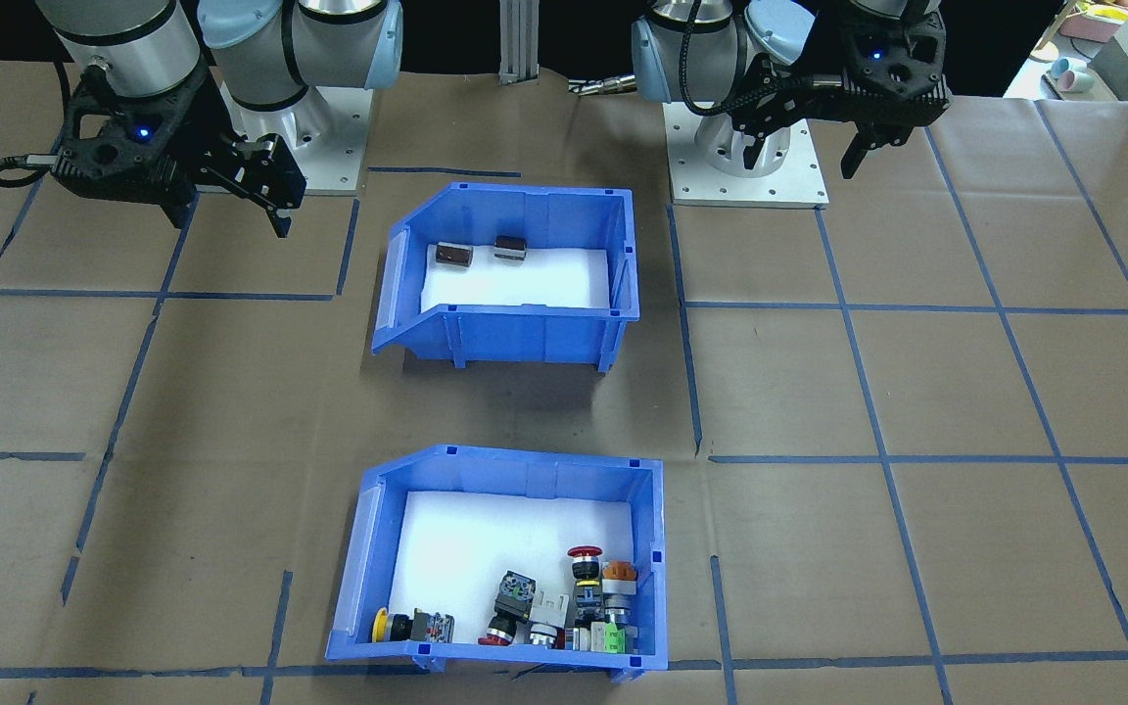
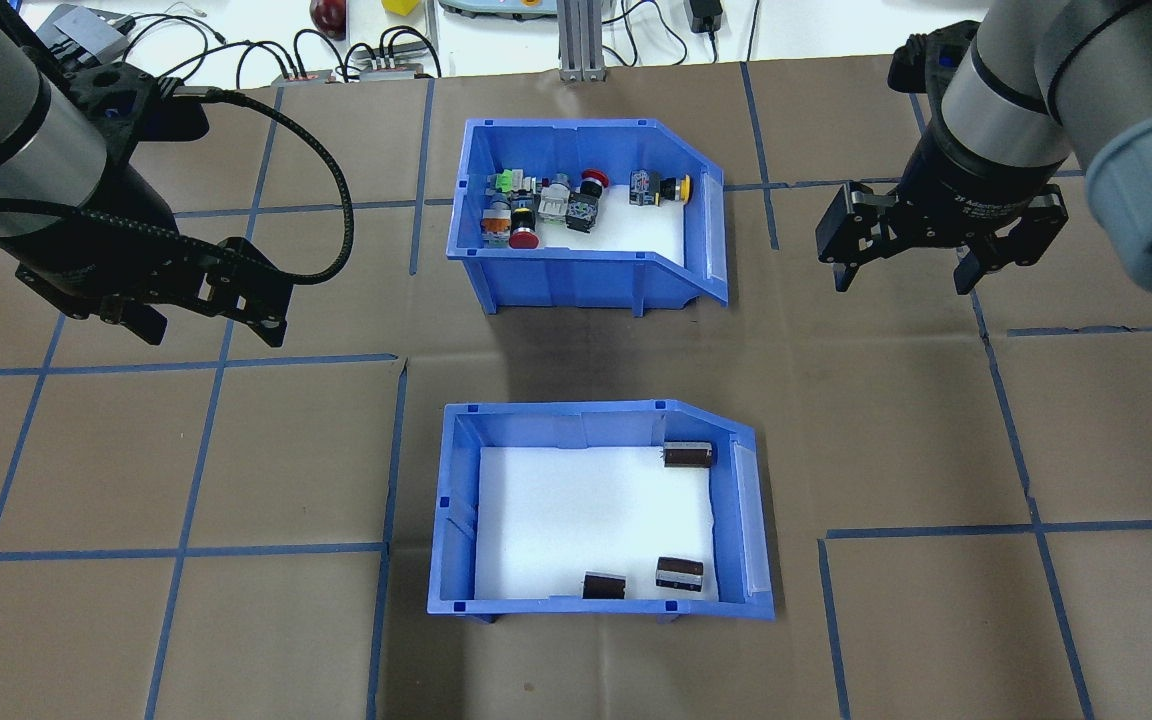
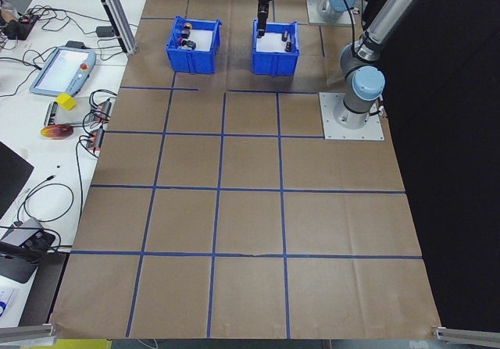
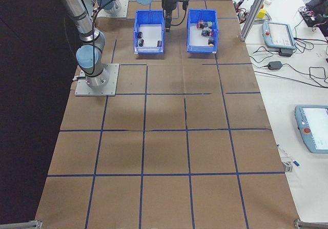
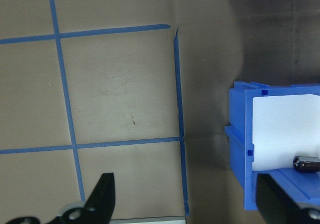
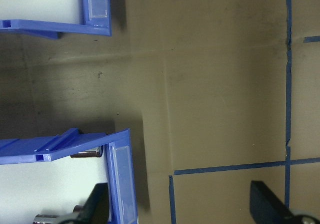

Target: Place battery box in front

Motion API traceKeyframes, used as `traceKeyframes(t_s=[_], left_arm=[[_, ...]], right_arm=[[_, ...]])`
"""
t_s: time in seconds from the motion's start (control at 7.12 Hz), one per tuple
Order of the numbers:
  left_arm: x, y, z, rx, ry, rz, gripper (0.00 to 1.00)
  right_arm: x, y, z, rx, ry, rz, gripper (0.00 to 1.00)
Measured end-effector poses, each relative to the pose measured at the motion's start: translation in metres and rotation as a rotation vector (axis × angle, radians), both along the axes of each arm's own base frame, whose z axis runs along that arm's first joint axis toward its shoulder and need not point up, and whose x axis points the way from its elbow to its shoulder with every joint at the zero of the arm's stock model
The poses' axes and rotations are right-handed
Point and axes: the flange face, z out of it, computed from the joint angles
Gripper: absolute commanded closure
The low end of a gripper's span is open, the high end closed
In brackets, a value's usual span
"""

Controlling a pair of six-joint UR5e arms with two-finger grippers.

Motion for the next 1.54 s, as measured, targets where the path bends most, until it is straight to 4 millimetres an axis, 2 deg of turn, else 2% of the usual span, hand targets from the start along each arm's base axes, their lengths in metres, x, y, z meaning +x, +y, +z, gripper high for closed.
traceKeyframes(t_s=[1.12,1.26,1.54], left_arm=[[0.0,-0.001,-0.001,-0.002,0.002,0.001,0.01],[0.0,-0.002,-0.002,-0.002,0.002,0.0,0.01],[-0.001,-0.003,0.0,-0.008,0.011,0.031,0.01]], right_arm=[[0.001,-0.001,0.002,-0.003,-0.005,0.013,0.0],[0.001,-0.004,0.0,0.001,-0.007,0.035,0.0],[0.002,-0.029,-0.007,0.019,-0.012,0.109,0.0]])
